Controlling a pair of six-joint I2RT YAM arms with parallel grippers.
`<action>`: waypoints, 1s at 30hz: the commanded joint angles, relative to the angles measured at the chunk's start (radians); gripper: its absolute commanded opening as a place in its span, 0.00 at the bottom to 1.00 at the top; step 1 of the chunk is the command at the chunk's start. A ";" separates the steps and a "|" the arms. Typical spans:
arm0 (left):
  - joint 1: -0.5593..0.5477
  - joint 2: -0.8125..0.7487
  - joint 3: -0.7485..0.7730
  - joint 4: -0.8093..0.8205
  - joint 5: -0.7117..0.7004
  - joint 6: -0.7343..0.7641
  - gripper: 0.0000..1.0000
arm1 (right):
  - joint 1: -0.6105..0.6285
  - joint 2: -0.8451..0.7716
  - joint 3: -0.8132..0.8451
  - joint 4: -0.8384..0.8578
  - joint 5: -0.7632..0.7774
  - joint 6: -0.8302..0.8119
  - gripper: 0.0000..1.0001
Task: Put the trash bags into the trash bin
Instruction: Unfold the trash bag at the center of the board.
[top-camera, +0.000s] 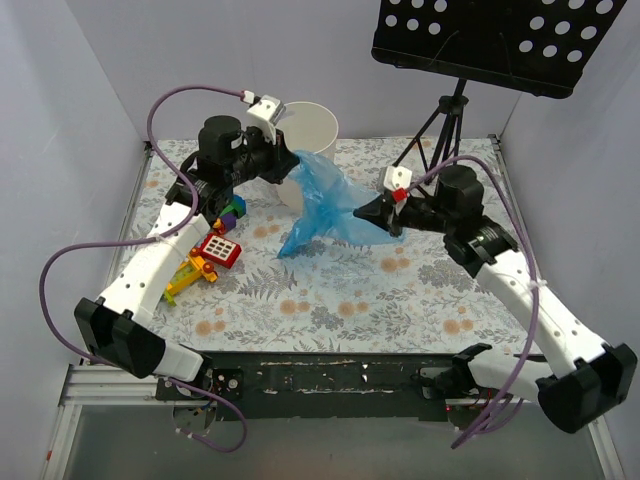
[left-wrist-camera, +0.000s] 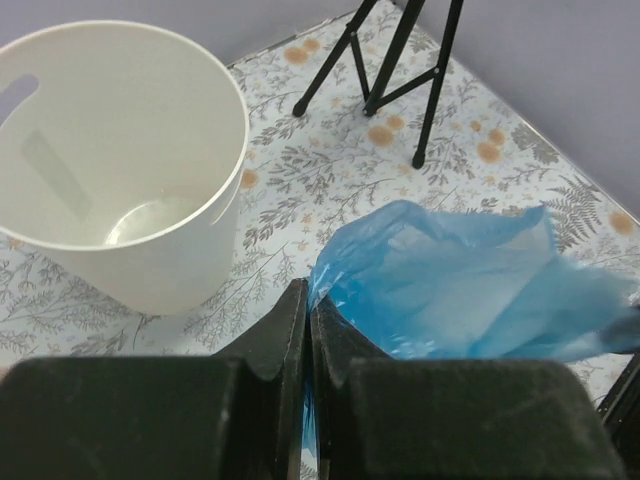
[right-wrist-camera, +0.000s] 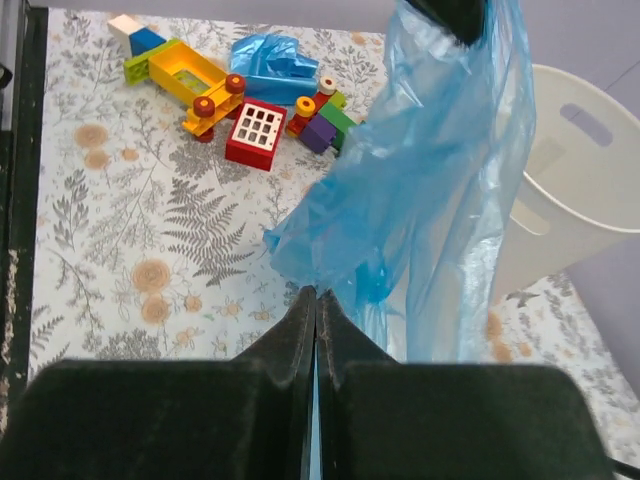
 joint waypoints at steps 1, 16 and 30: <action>0.025 -0.027 -0.043 0.076 -0.037 0.034 0.00 | 0.001 -0.118 -0.024 -0.293 -0.002 -0.295 0.01; 0.058 -0.007 -0.077 0.124 0.050 0.035 0.00 | 0.002 -0.284 -0.054 -0.640 0.073 -0.564 0.10; 0.058 -0.047 -0.106 0.141 0.247 0.121 0.00 | 0.001 -0.221 0.079 -0.452 0.211 -0.219 0.66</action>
